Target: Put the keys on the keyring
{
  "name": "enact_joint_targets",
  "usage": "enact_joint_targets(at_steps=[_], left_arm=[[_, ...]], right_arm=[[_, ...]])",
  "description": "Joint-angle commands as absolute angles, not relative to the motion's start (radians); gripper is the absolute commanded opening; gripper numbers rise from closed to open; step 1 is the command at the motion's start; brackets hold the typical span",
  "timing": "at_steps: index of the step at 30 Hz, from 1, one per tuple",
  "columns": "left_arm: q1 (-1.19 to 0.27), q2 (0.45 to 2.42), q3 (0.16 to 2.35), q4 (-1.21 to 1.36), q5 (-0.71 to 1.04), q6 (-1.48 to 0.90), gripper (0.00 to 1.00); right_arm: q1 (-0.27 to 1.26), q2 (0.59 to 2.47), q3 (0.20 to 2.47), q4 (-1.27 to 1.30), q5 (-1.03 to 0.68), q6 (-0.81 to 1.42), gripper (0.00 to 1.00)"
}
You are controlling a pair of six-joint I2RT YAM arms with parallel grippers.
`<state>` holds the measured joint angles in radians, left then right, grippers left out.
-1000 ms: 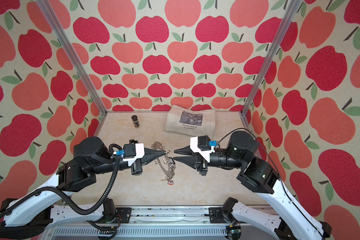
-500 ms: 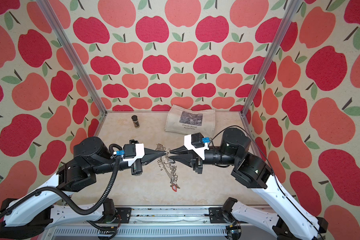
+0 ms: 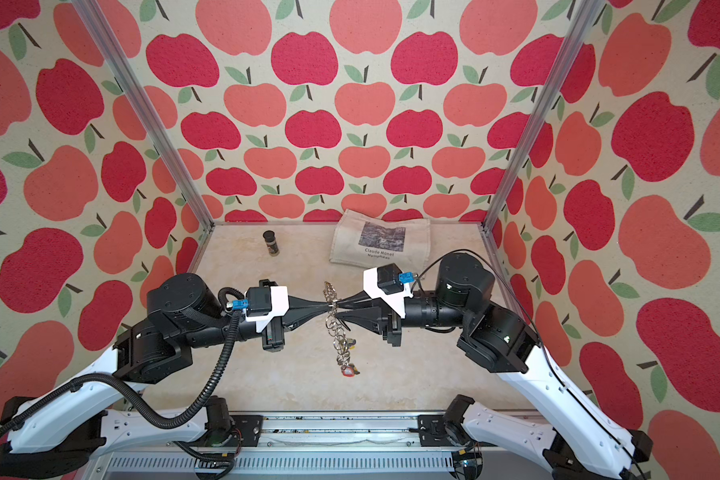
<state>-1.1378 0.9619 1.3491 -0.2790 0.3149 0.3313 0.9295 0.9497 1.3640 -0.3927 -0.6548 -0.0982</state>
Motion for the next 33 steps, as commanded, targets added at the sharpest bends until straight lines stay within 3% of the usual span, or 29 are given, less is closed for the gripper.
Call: enact_joint_targets(at_steps=[1,8,16,22,23,27,28,33], left_arm=[[-1.143,0.951,1.361,-0.223,0.35,0.318,0.0],[-1.144,0.947,1.362,-0.222,0.35,0.32,0.0],[-1.144,0.941,1.364,-0.222,0.343,0.322,0.0],[-1.143,0.937,1.364,-0.258,0.276,0.288,0.0],[-1.143,0.935,1.363,-0.272,0.259,0.277,0.05],[-1.143,0.921,1.358,-0.371,0.169,0.216,0.47],[-1.143,0.919,1.355,-0.399,0.15,0.196,0.53],[-1.143,0.899,1.322,-0.467,0.119,0.094,0.63]], right_arm=[[0.936,0.952,1.365,-0.357,-0.672,-0.075,0.2],[0.936,0.959,1.369,-0.359,-0.676,-0.071,0.16],[0.938,0.961,1.36,-0.351,-0.689,-0.07,0.0],[0.939,0.961,1.39,-0.427,-0.661,-0.112,0.0],[0.939,0.963,1.4,-0.46,-0.648,-0.129,0.0],[0.94,0.971,1.441,-0.615,-0.583,-0.203,0.0],[0.942,0.973,1.449,-0.648,-0.568,-0.216,0.0],[0.946,0.987,1.462,-0.761,-0.536,-0.255,0.0]])
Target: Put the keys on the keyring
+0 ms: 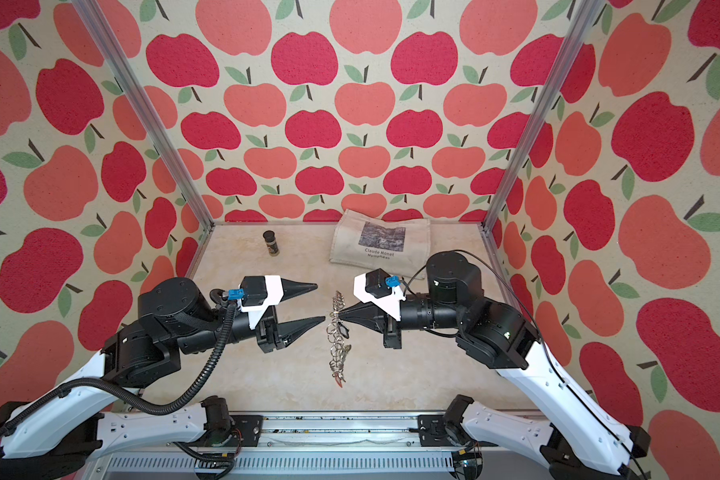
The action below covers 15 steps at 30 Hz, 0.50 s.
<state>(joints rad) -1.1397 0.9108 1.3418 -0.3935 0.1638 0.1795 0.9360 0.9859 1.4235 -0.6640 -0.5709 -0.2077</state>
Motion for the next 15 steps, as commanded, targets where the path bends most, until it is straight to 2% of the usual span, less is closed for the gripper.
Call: enact_joint_targets(at_steps=[1,8,15], left_arm=[[-1.143,0.901,1.319,-0.479,0.125,0.071,0.64],[-1.143,0.963,1.341,-0.574,0.211,-0.004,0.66],[-1.143,1.024,1.382,-0.635,0.258,-0.009,0.63]], right_arm=[[0.948,0.991,1.462,-0.775,-0.532,-0.26,0.0],[0.972,1.024,1.48,-0.867,-0.481,-0.28,0.0],[0.996,1.042,1.49,-0.891,-0.434,-0.275,0.0]])
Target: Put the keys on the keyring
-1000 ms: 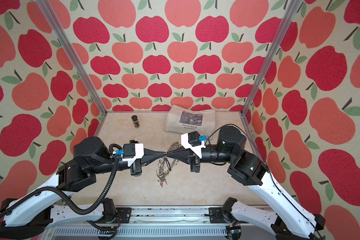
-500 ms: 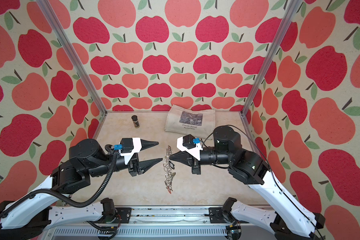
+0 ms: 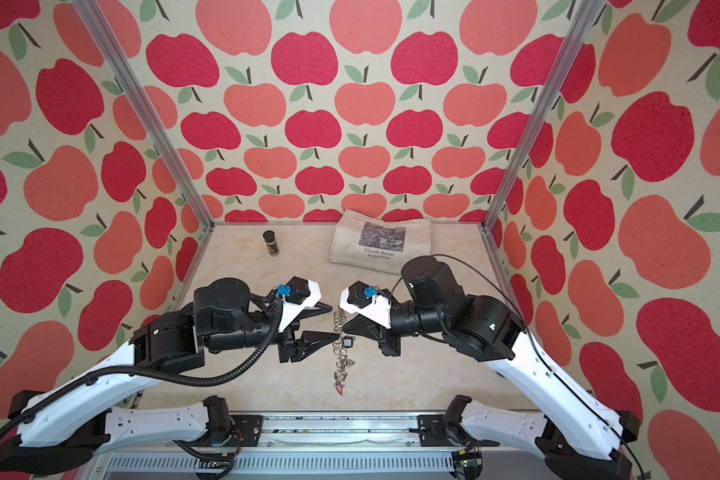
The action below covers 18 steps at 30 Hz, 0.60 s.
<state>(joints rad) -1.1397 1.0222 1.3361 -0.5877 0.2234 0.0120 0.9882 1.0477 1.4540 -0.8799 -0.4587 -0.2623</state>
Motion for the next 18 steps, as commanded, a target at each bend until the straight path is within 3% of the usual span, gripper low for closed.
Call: enact_joint_targets(at_steps=[1,9,18], left_arm=[[-1.143,1.026,1.382,-0.634,0.258,-0.009,0.64],[-1.143,1.029,1.39,-0.598,0.249,0.003,0.39],[-1.144,1.062,1.399,-0.587,0.292,0.022,0.26]], right_arm=[[0.997,1.042,1.489,-0.891,-0.432,-0.274,0.0],[0.999,1.04,1.485,-0.889,-0.428,-0.272,0.0],[0.999,1.042,1.486,-0.881,-0.428,-0.272,0.0]])
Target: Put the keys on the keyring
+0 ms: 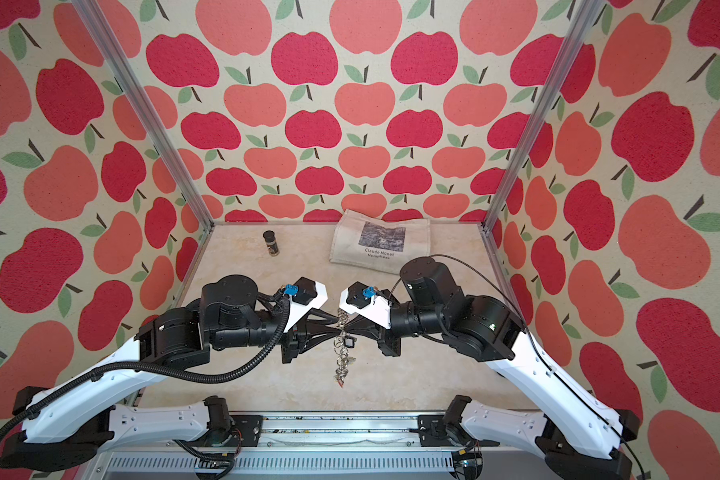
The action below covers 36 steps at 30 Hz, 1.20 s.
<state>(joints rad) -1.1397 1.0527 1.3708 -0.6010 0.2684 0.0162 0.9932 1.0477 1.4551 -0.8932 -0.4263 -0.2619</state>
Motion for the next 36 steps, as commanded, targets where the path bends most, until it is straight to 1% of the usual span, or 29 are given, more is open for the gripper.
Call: enact_joint_targets(at_steps=[1,4,8,14,19,26,28,30,36], left_arm=[[-1.143,1.062,1.399,-0.585,0.293,0.025,0.25],[-1.143,1.065,1.399,-0.573,0.297,0.03,0.21],[-1.143,1.068,1.398,-0.562,0.3,0.035,0.2],[-1.143,1.074,1.401,-0.559,0.313,0.04,0.13],[-1.143,1.081,1.401,-0.566,0.321,0.041,0.1],[-1.143,1.083,1.402,-0.562,0.321,0.046,0.1],[-1.143,1.083,1.404,-0.561,0.321,0.05,0.07],[-1.143,1.083,1.403,-0.559,0.32,0.053,0.0],[-1.143,1.083,1.397,-0.552,0.323,0.071,0.0]], right_arm=[[0.998,1.042,1.486,-0.88,-0.429,-0.273,0.0],[0.998,1.041,1.485,-0.877,-0.429,-0.274,0.0],[0.999,1.041,1.482,-0.875,-0.431,-0.273,0.0],[0.999,1.038,1.482,-0.87,-0.43,-0.272,0.0],[0.998,1.039,1.483,-0.87,-0.43,-0.273,0.0],[0.998,1.039,1.485,-0.865,-0.434,-0.274,0.0],[0.999,1.038,1.483,-0.864,-0.436,-0.273,0.0],[0.999,1.037,1.483,-0.864,-0.436,-0.275,0.0],[1.0,1.027,1.473,-0.85,-0.426,-0.272,0.0]])
